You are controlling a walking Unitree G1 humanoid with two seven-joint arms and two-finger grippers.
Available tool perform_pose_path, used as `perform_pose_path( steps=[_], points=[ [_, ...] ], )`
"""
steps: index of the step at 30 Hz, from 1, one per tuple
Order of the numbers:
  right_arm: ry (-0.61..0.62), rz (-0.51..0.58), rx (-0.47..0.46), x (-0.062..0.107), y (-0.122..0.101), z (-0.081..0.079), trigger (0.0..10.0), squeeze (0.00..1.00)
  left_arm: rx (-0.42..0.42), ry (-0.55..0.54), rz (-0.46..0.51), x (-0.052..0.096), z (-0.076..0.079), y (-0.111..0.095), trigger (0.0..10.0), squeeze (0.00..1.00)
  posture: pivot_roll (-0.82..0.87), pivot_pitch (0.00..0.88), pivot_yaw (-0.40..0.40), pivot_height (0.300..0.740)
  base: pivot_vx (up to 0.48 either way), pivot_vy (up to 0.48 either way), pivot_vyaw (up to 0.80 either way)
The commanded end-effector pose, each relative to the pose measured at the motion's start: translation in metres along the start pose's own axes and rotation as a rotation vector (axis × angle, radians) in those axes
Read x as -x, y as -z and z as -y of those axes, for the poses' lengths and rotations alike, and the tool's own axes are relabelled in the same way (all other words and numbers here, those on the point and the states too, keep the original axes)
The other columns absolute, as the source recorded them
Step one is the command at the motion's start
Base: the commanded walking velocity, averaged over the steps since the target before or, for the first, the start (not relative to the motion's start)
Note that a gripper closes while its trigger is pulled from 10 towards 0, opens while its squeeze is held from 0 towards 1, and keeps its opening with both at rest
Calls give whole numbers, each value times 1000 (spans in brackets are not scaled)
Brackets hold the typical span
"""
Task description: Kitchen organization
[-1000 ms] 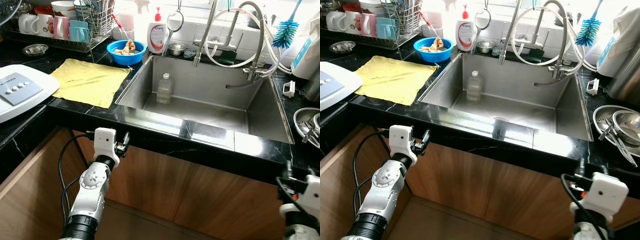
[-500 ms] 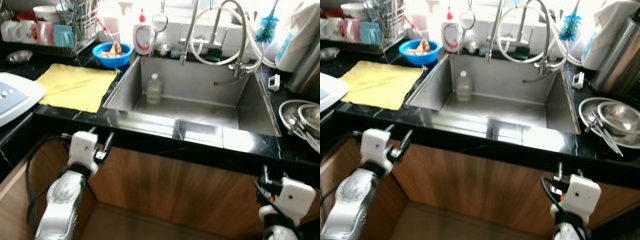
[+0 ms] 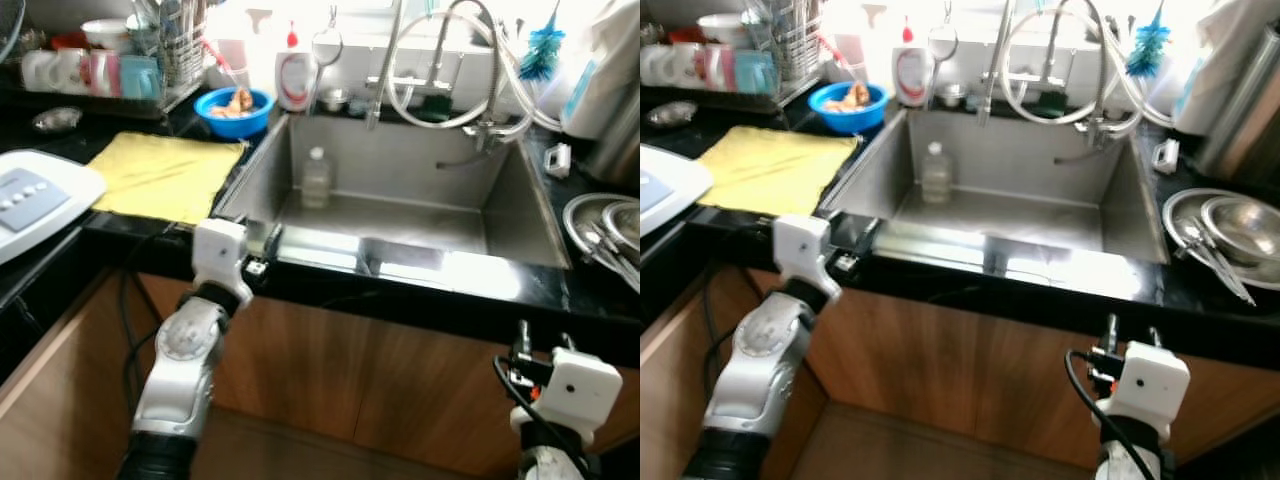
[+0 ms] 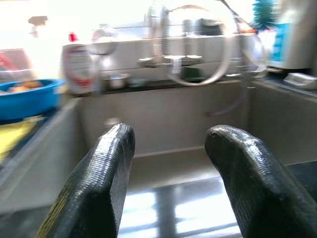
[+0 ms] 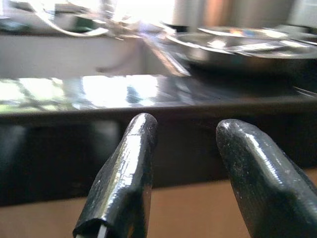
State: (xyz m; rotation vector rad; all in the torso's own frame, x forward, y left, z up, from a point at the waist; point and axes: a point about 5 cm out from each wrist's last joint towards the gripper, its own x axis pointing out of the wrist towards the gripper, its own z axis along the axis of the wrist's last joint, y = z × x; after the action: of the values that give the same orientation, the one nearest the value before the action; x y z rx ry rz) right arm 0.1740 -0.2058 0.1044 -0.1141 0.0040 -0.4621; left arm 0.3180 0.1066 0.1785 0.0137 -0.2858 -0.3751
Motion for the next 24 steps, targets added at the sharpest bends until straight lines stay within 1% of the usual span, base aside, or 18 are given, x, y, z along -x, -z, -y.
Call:
perform_pose_path(
  steps=[1,3,5,6,7,8,9,10,11,15,16,17,18,19,24],
  points=[
    [69,55,9,-3,-13,9,10000,0,12,14,-1,-8,4,2,10000,0,-114,0,28,740,0,0,0],
    [89,77,12,-6,-19,13,10000,0,18,26,6,-13,6,1,10000,0,-117,0,28,740,0,0,0],
    [89,77,12,-6,-19,13,10000,0,18,26,6,-13,6,1,10000,0,-117,0,28,740,0,0,0],
    [99,88,-3,-11,-22,16,10000,0,16,22,-1,-14,6,3,10000,0,-125,0,23,740,0,0,0],
    [111,102,-23,-16,-26,18,10000,1000,11,16,-6,-14,5,5,10000,0,-119,0,18,740,0,0,0],
    [107,118,-30,-22,-30,20,10000,1000,9,11,-10,-14,5,7,10000,0,-110,0,9,740,0,0,0],
    [107,118,-30,-22,-30,20,10000,1000,9,11,-10,-14,5,7,10000,0,-110,0,9,740,0,0,0],
    [96,142,-32,-30,-36,21,10000,1000,-1,7,-9,-13,4,9,10000,0,-100,0,2,740,0,0,0],
    [94,152,-31,-33,-39,22,10000,1000,-1,1,-8,-13,3,9,10000,0,-94,0,-4,740,0,0,0],
    [103,161,-44,-41,-43,24,10000,1000,-5,-19,-7,-12,0,10,10000,0,-88,0,-12,740,0,0,0],
    [104,161,-45,-42,-43,24,10000,945,-6,-21,-6,-12,0,10,10000,0,-86,0,-12,740,0,0,0],
    [99,153,-34,-45,-43,24,10000,945,-7,-22,-5,-13,0,10,10000,0,-83,0,-11,740,0,0,0],
    [98,148,-28,-46,-42,24,10000,420,-8,-22,-3,-13,0,10,10000,0,-82,0,-10,740,0,0,0],
    [99,147,-28,-48,-43,24,10000,0,-8,-21,-1,-14,0,10,10000,0,-79,0,-7,740,0,0,0],
    [109,153,-55,-59,-49,22,10000,0,-21,-1,6,-15,1,9,10000,0,-81,0,-2,740,0,0,0]
  ],
)
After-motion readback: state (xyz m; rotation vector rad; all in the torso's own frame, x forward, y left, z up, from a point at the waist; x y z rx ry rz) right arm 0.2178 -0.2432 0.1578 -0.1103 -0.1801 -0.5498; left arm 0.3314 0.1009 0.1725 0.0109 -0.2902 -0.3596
